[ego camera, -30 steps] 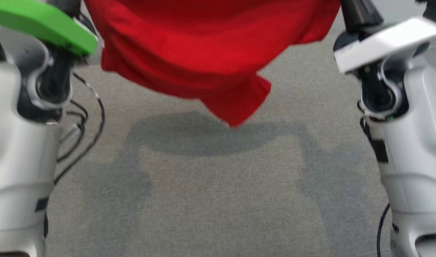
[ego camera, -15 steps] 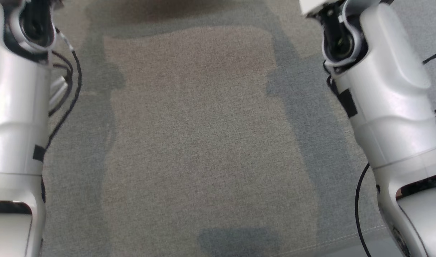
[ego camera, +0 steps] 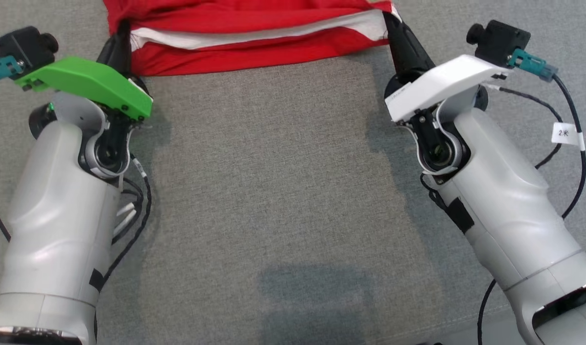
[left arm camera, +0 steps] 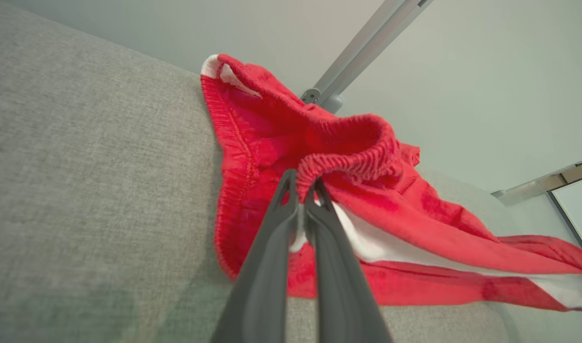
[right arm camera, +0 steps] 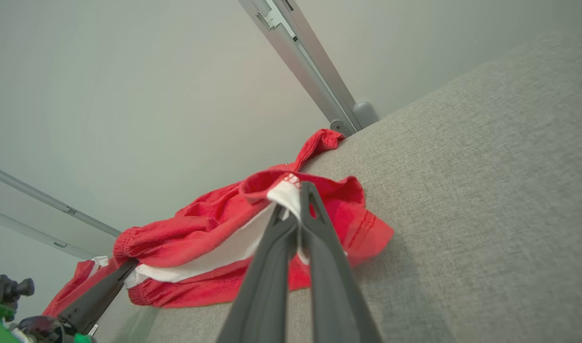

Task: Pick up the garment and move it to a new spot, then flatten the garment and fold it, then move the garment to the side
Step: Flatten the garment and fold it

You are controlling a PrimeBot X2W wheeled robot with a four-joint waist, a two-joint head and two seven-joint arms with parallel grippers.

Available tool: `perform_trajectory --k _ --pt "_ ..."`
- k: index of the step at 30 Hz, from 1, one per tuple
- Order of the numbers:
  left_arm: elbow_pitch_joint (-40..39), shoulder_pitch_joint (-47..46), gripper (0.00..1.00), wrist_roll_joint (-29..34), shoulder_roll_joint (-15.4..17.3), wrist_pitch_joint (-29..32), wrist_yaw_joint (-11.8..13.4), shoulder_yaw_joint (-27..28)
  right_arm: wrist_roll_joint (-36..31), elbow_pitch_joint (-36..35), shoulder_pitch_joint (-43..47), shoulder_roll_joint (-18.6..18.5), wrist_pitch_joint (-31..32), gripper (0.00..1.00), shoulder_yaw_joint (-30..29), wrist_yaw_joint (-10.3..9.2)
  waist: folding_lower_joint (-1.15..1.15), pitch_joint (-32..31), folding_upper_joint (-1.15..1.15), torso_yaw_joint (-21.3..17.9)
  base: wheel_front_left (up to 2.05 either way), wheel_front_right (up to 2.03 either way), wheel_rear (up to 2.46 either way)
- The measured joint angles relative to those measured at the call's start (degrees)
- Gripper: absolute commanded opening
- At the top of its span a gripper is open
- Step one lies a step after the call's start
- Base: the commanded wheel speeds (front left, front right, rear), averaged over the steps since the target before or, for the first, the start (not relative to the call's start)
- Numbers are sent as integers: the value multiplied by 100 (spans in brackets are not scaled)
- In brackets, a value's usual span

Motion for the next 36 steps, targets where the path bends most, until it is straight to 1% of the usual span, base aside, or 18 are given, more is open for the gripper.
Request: perform_trajectory --k 4,7,12,16,20,24,32,36 --pt "-478 517 0 -116 -12 42 -66 -12 252 -291 391 -359 -43 0 103 0 0 -136 0 106 0 0 0" --pt "-890 1034 0 -314 -42 131 -70 3 432 -545 760 -532 -87 0 158 0 -1 -256 0 168 0 0 0" --pt "-1891 2137 0 -577 -138 254 -121 -99 738 -1220 1586 -839 -126 0 339 -1 -1 -520 0 266 0 0 0" --pt "-2720 3036 0 -779 -145 111 -109 -32 899 -1807 2322 -1105 -168 0 392 -1 -1 -773 0 340 0 0 0" --pt "-3398 3835 0 -844 -120 -109 64 113 929 -2256 3026 -1334 -197 0 256 -1 -2 -1052 0 408 0 0 0" --pt "-3974 4523 0 -864 -60 -159 179 69 759 -2605 3666 -1519 -218 0 -19 -1 -2 -1340 0 477 0 0 0" --pt "-5067 5679 0 -730 83 -210 485 -103 450 -3478 4944 -1601 -218 0 -470 0 -2 -1887 0 581 0 0 0" --pt "-5567 6170 0 -691 171 -231 637 -137 257 -3977 5485 -1583 -71 0 -725 0 -2 -2098 0 588 0 0 0"
